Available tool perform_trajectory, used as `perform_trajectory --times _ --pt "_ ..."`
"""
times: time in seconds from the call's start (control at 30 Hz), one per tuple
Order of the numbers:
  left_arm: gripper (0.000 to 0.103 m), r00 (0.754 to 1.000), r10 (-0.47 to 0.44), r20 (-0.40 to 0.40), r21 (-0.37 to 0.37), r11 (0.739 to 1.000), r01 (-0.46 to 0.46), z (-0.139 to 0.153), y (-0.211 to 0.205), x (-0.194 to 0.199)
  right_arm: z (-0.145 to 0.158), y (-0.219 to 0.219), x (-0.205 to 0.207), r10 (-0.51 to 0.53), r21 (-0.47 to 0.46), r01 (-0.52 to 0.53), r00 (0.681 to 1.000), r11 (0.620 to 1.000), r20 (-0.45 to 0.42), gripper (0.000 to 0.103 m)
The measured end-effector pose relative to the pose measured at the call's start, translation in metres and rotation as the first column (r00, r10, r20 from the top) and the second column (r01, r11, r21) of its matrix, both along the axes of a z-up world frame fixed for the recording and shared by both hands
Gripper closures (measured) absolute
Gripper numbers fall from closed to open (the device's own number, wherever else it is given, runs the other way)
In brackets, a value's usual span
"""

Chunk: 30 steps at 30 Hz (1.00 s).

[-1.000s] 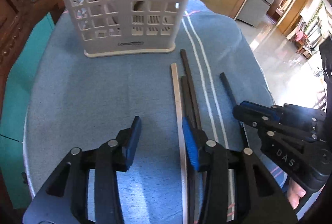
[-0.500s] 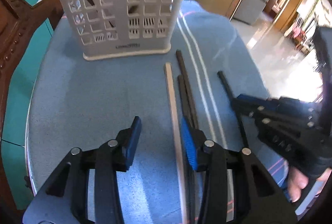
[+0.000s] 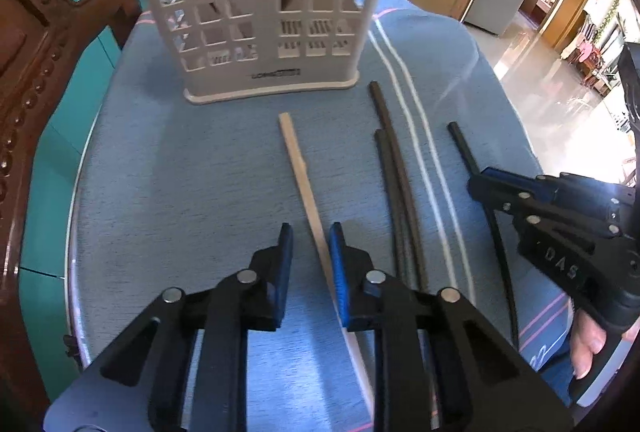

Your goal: Organize utensils

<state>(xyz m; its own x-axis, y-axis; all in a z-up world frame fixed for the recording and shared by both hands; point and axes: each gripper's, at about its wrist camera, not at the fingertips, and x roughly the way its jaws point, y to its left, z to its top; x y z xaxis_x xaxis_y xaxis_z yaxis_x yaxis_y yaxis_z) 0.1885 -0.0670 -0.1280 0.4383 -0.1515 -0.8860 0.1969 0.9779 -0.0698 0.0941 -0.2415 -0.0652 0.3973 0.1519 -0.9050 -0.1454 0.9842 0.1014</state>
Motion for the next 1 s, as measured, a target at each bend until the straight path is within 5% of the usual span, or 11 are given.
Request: perform_trajectory --times 0.57,0.77,1.0 --pt "0.07 0.999 0.008 0.032 0.025 1.0 -0.009 -0.003 -0.005 0.011 -0.001 0.006 -0.003 0.013 -0.046 -0.012 1.0 0.999 0.025 0.09" --pt "0.09 0.998 -0.055 0.031 0.021 0.998 0.054 -0.005 -0.017 0.005 -0.001 0.005 -0.003 0.014 -0.046 -0.013 1.0 0.999 0.024 0.09" --pt "0.096 0.987 -0.154 0.038 0.058 0.987 0.152 -0.002 -0.03 -0.003 -0.001 0.005 -0.002 0.014 -0.046 -0.013 1.0 0.999 0.024 0.09"
